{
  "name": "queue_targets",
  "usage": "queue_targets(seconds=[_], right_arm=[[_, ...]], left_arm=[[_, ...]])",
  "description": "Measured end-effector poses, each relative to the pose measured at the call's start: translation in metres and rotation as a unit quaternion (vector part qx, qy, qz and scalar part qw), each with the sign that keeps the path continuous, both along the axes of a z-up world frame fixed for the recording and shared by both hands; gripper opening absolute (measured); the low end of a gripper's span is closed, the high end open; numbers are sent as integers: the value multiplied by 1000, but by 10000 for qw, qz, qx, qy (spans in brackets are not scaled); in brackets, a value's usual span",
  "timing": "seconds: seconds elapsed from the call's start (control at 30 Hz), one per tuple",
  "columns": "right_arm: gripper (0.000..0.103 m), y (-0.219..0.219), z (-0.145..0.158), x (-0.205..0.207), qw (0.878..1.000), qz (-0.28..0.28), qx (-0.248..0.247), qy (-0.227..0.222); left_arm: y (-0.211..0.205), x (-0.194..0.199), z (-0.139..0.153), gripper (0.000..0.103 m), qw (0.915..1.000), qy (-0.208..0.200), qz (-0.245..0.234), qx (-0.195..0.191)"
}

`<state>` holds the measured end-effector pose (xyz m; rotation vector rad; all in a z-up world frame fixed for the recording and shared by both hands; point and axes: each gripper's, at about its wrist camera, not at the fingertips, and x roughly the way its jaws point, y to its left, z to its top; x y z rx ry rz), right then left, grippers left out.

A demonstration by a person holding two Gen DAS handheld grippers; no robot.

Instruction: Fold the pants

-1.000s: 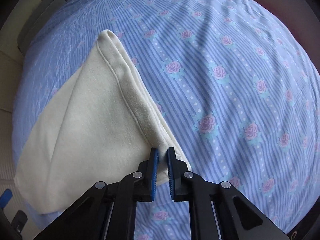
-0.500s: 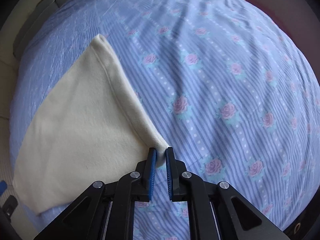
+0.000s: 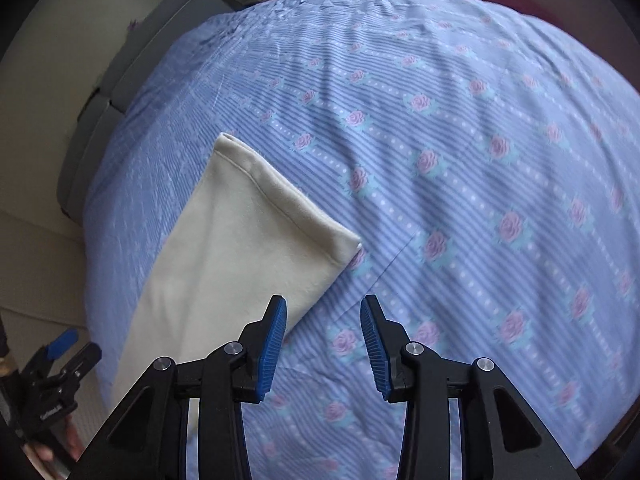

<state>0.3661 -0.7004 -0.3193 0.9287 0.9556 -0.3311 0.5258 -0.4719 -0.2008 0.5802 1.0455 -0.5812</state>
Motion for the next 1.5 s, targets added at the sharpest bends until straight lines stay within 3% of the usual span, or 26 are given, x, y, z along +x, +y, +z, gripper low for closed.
queue_targets(seconds=[0.17,0.3,0.5,0.97,1.07,1.37,1.47,1.5], right_arm=[[39,0,-26,-3,9946,-809,452,-471],[39,1,-56,-8,9821,-1538,838,-692],[40,12,-73,-12,9692,-2137,934,-786],[40,-3,-101,5,9608,-2245,1250,-1039],[37,-5,-111,-3,9549,-2294,1452,-1201],[30,-6,-112,9,9630,-2143,1200,-1111],[29,-9,-112,11,9635,-2101,1248,-1093],[29,-11,-111,12,9646,-2051,1264,-1071]], left_arm=[[-36,52,-14,99,9970,138,-700,-302],[-73,90,-33,98,9929,296,-1064,-452],[-130,123,-72,95,9865,380,-1585,-178],[-197,176,-130,53,9608,1881,-2011,-321],[-201,177,-143,53,9583,1926,-2090,-302],[-204,185,-158,53,9574,2192,-1789,-582],[-204,185,-157,42,9567,2311,-1657,-619],[-205,184,-156,33,9549,2412,-1605,-643]])
